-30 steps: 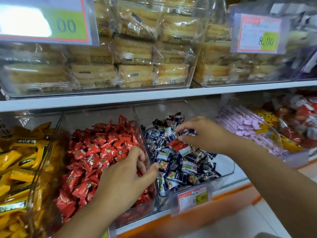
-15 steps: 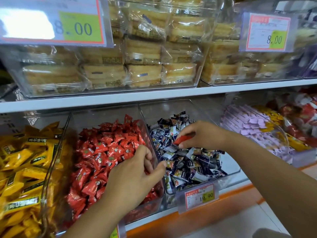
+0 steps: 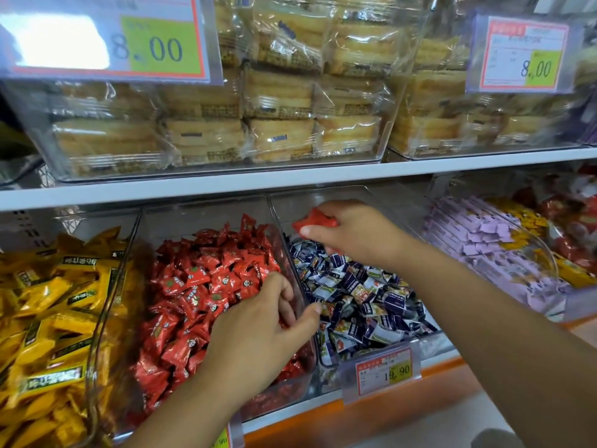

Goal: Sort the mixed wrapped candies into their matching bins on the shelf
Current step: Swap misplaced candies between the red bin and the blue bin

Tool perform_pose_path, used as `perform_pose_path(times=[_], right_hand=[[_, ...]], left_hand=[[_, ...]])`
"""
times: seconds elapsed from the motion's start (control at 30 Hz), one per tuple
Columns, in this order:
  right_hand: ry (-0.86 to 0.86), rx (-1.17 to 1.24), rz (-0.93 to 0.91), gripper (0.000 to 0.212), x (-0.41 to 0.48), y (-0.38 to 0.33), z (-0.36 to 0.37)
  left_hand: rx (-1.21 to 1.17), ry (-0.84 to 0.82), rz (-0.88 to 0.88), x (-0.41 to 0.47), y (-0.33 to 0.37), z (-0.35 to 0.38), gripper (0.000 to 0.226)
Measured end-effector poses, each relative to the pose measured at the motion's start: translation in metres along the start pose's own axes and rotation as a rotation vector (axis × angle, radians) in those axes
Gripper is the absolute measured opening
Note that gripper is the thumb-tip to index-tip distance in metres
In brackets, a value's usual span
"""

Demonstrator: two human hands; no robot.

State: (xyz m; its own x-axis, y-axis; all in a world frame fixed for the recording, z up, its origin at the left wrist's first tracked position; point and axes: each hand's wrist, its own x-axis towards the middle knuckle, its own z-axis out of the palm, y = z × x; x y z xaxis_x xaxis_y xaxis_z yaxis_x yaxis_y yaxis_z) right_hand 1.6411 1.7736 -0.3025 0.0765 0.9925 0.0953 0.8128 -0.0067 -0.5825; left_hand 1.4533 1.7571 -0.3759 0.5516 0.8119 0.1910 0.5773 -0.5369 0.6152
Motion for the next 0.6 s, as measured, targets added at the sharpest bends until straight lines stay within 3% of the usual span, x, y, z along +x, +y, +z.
perform_pose_path(times=[0.13,0.27,0.33,0.4,0.5,0.6], right_hand=[[-0.043,0.103,-0.079,0.035,0.006,-0.031,0.011],[-0.026,0.225,-0.001,0.036,0.010,-0.027,0.000],[-0.063,-0.025,0.026,0.036,0.010,-0.008,-0.011],[-0.260,-0.309,0.088,0.047,0.007,0.017,-0.022],[-0.520,-0.416,0.305,0.086,0.003,0.044,-0.019],[-0.487,-0.445,0.270,0.094,0.005,0.053,0.005]], left_hand=[[0.005,0.007,-0.005,0.000,0.001,-0.001,0.040],[0.011,-0.002,0.000,-0.001,0.000,-0.002,0.040],[0.013,-0.013,0.002,-0.001,-0.001,-0.002,0.041],[0.019,-0.020,0.003,-0.001,-0.002,-0.002,0.042],[0.028,-0.025,0.002,0.000,-0.002,-0.002,0.042],[0.030,-0.027,-0.002,0.001,-0.001,-0.002,0.040]])
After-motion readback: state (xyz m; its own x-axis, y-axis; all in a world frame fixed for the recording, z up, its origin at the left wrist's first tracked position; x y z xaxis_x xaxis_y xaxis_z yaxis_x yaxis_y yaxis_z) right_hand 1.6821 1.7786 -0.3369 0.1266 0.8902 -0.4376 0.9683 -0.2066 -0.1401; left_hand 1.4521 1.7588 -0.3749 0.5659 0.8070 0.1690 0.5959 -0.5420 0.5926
